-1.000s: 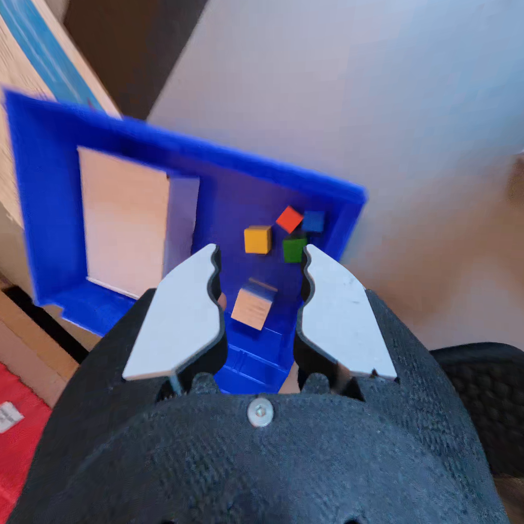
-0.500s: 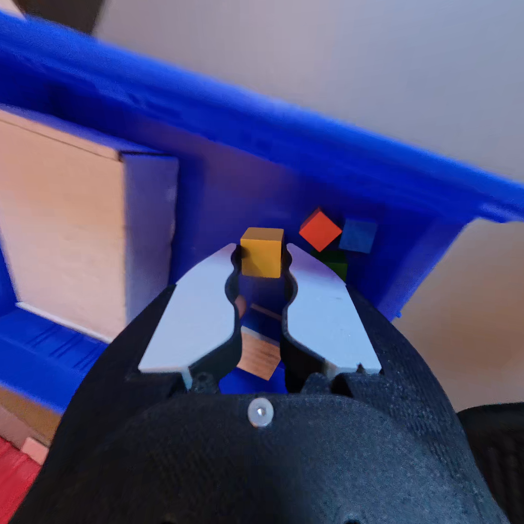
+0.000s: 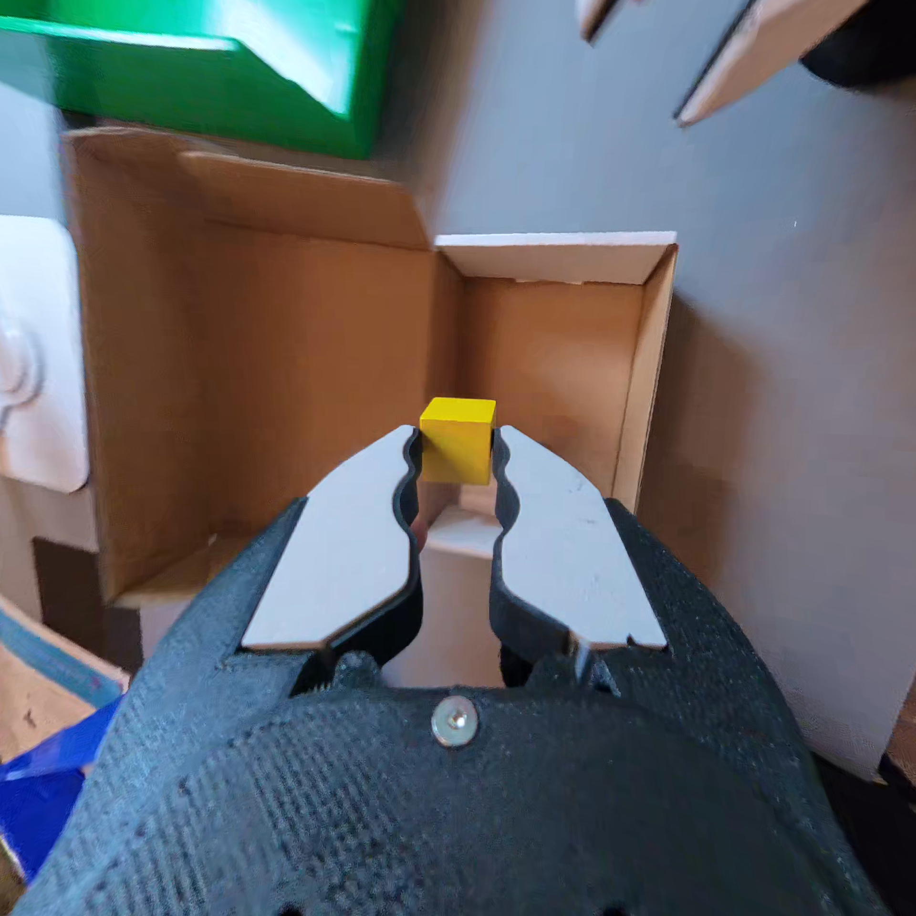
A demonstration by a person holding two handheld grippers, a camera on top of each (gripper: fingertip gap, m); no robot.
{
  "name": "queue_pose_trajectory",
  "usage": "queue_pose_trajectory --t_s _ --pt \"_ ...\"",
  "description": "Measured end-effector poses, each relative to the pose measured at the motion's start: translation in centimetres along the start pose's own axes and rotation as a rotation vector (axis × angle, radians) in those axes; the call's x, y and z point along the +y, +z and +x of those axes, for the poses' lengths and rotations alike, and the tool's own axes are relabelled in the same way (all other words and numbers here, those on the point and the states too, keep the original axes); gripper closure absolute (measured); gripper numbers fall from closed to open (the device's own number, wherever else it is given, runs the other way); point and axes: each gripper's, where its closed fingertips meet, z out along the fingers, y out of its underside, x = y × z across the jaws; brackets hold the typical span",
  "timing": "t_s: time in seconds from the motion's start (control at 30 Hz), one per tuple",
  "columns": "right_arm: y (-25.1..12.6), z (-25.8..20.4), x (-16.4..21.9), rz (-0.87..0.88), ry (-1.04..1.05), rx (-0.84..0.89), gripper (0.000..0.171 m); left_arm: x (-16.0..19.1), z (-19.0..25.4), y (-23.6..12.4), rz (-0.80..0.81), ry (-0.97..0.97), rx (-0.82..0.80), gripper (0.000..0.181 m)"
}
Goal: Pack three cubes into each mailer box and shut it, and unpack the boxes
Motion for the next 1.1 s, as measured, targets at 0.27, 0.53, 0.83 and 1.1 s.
queue_pose_trajectory --t_s 0.27,0.53,0.83,1.1 --pt "-0.3 0.3 -0.1 0.001 0.002 0.012 0.145 0.0 3.4 6.4 -0.132 0.078 0.106 0.154" --pt "-0.1 0.2 0.4 -0.026 -0.009 0.008 0.145 1.0 3.5 7.8 -0.187 0.086 0.111 0.154" --pt "0.0 0.1 0.7 -0.035 -0.009 0.008 0.145 -0.3 -0.3 1.6 0.004 0.025 -0.045 0.147" --pt "0.1 -1.0 -0.1 -0.014 0.003 -0.034 0.145 12.0 -11.5 -7.7 -0.048 -0.306 -0.29 0.142"
